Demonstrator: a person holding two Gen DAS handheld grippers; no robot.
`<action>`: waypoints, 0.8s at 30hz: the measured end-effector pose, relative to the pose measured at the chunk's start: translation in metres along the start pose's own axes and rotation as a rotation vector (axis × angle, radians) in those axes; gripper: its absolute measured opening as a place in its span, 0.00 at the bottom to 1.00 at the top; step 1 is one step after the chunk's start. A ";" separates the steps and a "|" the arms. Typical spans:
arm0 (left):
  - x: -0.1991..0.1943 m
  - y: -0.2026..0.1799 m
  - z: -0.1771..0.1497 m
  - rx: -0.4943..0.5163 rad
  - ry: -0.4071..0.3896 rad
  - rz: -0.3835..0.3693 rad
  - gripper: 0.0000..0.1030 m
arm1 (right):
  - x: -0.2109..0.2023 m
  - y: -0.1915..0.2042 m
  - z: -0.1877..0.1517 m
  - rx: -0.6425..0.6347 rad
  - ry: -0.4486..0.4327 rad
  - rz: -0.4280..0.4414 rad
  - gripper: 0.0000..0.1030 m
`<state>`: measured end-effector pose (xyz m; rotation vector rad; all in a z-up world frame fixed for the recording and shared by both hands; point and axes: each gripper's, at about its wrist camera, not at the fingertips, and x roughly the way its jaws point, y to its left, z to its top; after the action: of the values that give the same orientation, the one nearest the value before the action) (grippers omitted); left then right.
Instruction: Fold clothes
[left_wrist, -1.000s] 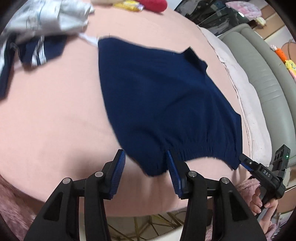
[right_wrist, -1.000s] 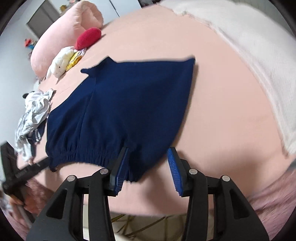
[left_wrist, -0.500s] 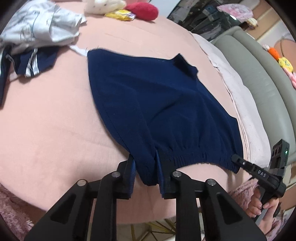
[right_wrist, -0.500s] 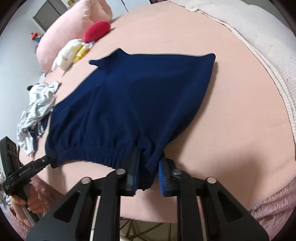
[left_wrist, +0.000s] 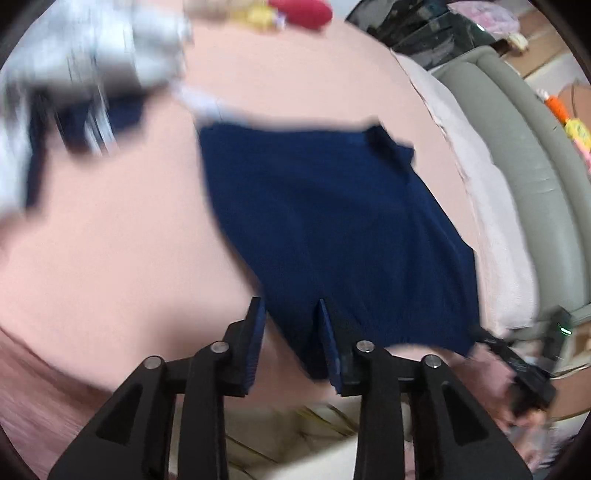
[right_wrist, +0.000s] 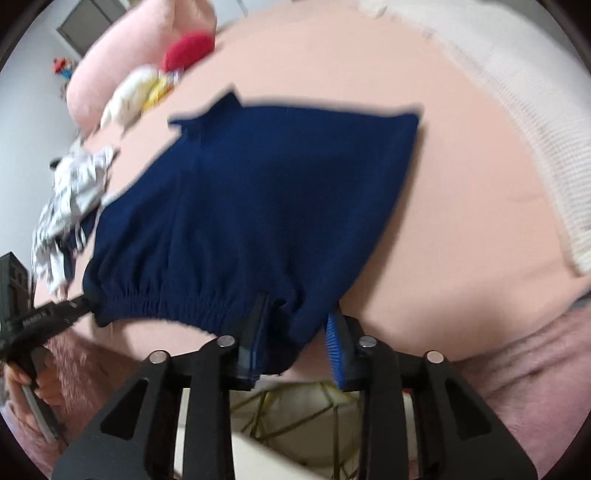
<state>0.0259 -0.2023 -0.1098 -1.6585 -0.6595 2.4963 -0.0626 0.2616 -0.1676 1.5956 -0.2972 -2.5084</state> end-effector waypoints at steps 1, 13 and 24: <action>-0.002 0.003 0.014 0.016 -0.013 0.030 0.41 | -0.008 0.002 0.004 -0.002 -0.043 -0.021 0.29; 0.060 0.038 0.110 0.018 -0.009 0.142 0.41 | 0.022 0.128 0.101 -0.465 -0.151 -0.039 0.34; 0.064 0.046 0.123 0.036 -0.040 0.108 0.13 | 0.139 0.211 0.135 -0.771 -0.009 -0.089 0.36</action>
<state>-0.1023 -0.2630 -0.1426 -1.6791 -0.5387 2.6045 -0.2384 0.0360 -0.1814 1.2758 0.6746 -2.2442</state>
